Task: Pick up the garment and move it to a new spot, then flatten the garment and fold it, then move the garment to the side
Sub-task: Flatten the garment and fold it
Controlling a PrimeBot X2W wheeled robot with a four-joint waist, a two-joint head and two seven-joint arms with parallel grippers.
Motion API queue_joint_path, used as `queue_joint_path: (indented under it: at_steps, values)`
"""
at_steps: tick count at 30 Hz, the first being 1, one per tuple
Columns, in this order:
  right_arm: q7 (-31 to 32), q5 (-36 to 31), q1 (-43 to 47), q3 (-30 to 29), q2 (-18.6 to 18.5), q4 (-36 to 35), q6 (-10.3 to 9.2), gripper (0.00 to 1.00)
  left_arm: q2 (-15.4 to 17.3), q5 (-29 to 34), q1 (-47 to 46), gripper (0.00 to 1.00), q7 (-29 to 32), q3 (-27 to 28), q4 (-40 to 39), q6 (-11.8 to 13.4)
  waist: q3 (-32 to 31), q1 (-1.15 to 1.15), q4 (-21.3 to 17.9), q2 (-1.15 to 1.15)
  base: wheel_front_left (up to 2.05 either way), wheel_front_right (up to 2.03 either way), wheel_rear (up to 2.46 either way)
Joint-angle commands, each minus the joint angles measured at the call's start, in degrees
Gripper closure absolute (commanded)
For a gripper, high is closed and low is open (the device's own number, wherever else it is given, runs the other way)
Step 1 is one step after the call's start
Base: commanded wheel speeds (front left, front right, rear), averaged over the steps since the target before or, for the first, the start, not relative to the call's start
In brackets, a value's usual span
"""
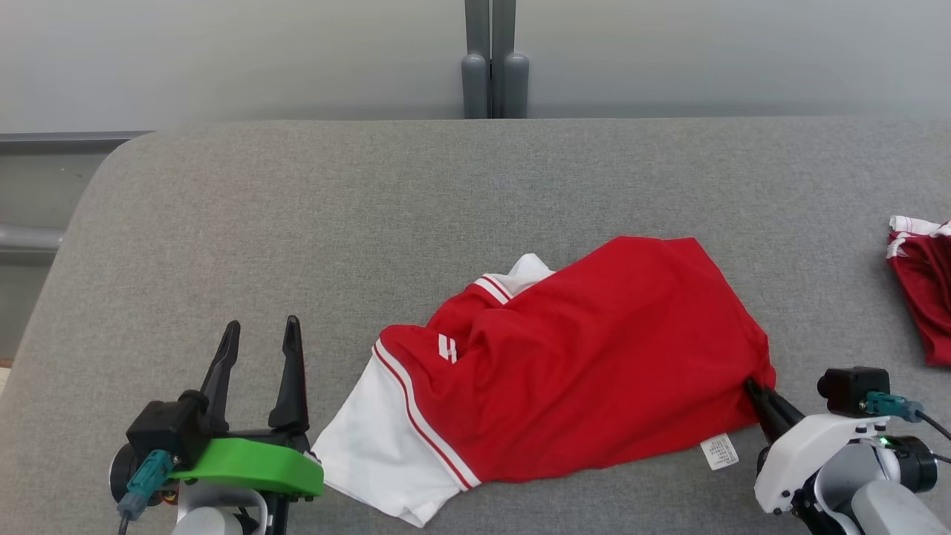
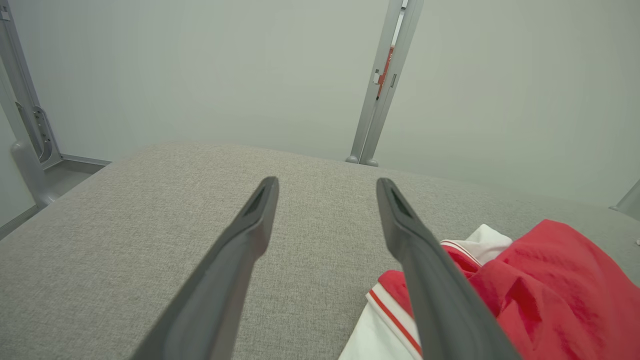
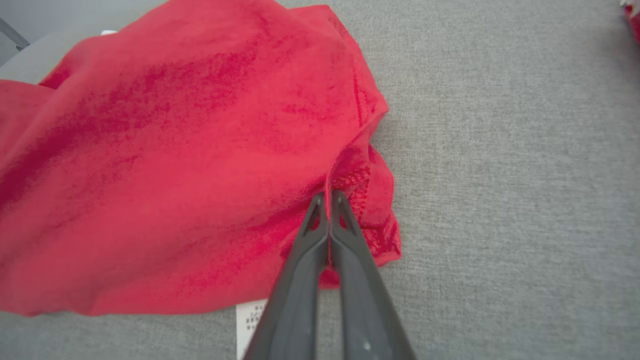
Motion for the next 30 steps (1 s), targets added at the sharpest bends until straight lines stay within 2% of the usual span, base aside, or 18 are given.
queue_joint_path:
  at_steps: [1, 6, 9, 13, 19, 20, 21, 22, 23, 30]
  values:
    - [-0.5, 0.7, -1.2, -0.4, -0.2, -0.7, 0.03, 1.0, -0.1, 0.8, -0.7, 0.0, -0.2, 0.3, 0.2, -0.3, 0.1, 0.0, -0.1, 0.0, 0.0, 0.0, 0.0]
    - [0.3, 3.1, -4.1, -1.2, -1.2, -2.5, 0.03, 1.0, -0.3, 1.4, -0.9, 0.0, -0.2, 0.3, 0.1, -0.4, 0.4, 0.0, -0.2, 0.0, 0.0, 0.0, 0.0]
    - [2.9, 5.5, -6.8, -1.9, -1.5, -1.7, 0.03, 1.0, -0.4, 1.4, -1.6, 0.0, -0.2, -0.1, 0.1, -0.5, 1.1, 0.0, 0.2, 0.0, 0.0, 0.0, 0.0]
    - [6.8, 9.1, -10.7, -2.5, -2.5, 1.7, 0.03, 1.0, -0.8, 1.3, -2.4, 0.0, -0.2, -0.6, 0.2, -1.0, 2.6, 0.0, 1.6, 0.0, 0.0, 0.0, 0.0]
    - [9.2, 12.8, -15.7, -2.8, -4.6, 8.5, 0.02, 1.0, -1.5, 1.5, -3.6, 0.0, -0.2, -0.6, 1.0, -1.5, 4.4, 0.0, 3.7, 0.0, 0.0, 0.0, 0.0]
    - [9.5, 13.1, -16.3, -2.6, -4.8, 9.4, 0.02, 0.9, -1.6, 1.6, -3.8, 0.0, -0.2, -0.6, 1.1, -1.6, 4.6, 0.0, 3.8, 0.0, 0.0, 0.0, 0.0]
    - [9.6, 13.4, -16.9, -2.2, -4.9, 10.4, 0.02, 0.59, -1.7, 1.7, -3.9, 0.0, -0.2, -0.5, 1.2, -1.6, 4.7, 0.0, 3.9, 0.0, 0.0, 0.0, 0.0]
    - [9.4, 13.7, -17.4, -1.9, -5.0, 11.1, 0.02, 0.33, -1.8, 1.7, -4.0, 0.0, -0.2, -0.4, 1.3, -1.7, 4.8, 0.0, 4.0, 0.0, 0.0, 0.0, 0.0]
    - [9.2, 13.9, -17.9, -1.6, -4.9, 11.9, 0.02, 0.0, -1.8, 1.7, -4.0, 0.0, -0.2, -0.3, 1.5, -1.7, 4.7, 0.0, 4.0, 0.0, 0.0, 0.0, 0.0]
    - [5.5, 14.8, -18.3, -0.2, -5.7, 12.5, 0.02, 0.0, -1.9, 2.1, -3.4, 0.0, -0.2, 0.4, 2.1, -1.9, 2.9, 0.0, 2.1, 0.0, 0.0, 0.0, 0.0]
